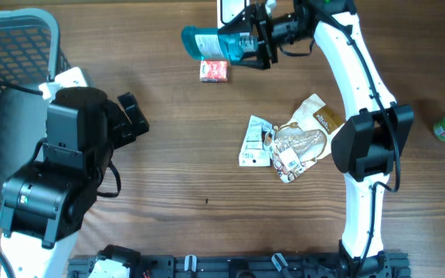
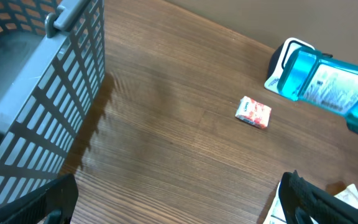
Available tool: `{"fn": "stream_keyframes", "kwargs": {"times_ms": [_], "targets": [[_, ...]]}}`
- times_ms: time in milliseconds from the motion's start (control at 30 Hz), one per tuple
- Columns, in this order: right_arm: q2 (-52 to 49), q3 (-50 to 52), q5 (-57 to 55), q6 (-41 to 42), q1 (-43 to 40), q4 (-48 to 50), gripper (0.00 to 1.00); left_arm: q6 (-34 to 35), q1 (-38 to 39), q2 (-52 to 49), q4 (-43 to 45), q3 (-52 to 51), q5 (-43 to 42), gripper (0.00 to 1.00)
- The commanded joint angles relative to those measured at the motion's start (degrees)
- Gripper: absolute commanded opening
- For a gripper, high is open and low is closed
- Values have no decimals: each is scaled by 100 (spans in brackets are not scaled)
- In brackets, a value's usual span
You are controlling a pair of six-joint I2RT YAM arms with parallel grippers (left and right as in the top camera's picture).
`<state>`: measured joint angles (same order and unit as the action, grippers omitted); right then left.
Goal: Scan the item barcode
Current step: 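Raise the teal bottle with the right gripper up toward the scanner, then hold the bottle's label facing the scanner with the right gripper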
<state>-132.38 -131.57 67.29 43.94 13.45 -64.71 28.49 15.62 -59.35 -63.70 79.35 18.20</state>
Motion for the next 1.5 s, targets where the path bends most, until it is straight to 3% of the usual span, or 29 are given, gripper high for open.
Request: {"fn": "stream_keyframes", "kwargs": {"times_ms": [0,233,733,1300,1467], "targets": [[328,-48,-573,-31,13,498,65,-109,-37,-7,-4,48,94,100],[328,-48,-2249,-210,15,1115,65,-109,-37,-7,-4,48,92,100],[328,-48,-4627,-898,85,2225,65,-109,-37,-7,-4,48,92,100],[315,-42,-6610,-2026,793,3130,65,-109,-37,-72,-4,48,94,100],[140,-39,-6603,-2312,791,3423,64,-109,-37,-79,-4,48,94,100]]}}
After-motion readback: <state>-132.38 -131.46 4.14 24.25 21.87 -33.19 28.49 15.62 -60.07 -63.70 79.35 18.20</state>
